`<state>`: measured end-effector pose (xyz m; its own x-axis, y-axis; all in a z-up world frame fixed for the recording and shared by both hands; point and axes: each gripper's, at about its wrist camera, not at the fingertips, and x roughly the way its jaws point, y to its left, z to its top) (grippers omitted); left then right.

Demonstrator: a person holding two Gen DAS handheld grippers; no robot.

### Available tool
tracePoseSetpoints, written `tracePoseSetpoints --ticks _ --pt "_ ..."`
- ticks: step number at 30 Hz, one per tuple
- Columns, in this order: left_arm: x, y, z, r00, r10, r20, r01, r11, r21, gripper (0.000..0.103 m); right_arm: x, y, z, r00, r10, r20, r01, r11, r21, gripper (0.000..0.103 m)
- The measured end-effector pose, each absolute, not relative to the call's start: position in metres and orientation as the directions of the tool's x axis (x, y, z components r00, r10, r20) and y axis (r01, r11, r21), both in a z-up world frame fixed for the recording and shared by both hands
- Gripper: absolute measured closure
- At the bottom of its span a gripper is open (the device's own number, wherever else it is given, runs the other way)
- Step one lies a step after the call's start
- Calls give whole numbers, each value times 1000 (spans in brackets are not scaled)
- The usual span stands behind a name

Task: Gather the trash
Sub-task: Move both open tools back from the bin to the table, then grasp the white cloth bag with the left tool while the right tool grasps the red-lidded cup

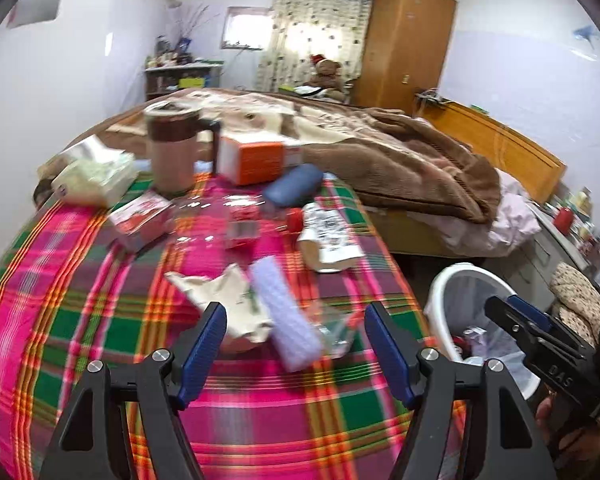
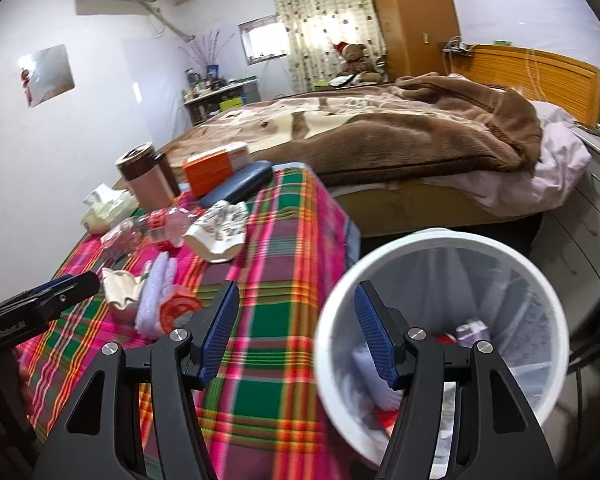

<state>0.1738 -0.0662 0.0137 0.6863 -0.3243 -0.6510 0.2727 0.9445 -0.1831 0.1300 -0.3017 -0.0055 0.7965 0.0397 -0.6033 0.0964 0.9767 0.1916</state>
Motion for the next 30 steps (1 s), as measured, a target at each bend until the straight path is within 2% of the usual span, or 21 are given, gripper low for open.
tracePoseSetpoints --ticks 10,16,27,30 --pt "192 -33 -12 655 -286 -699 194 958 -210 32 150 -269 -14 766 89 -636 28 985 171 41" --pt "207 -29 -25 623 -317 -715 187 948 -257 32 164 -252 -16 751 114 -650 -12 987 160 41" --pt "232 -38 -48 553 -316 -771 222 948 -229 31 180 -232 -32 686 193 -701 -104 980 168 41" --pt "235 -36 -50 552 -311 -773 228 949 -219 28 185 -227 -36 667 207 -715 -119 978 172 41"
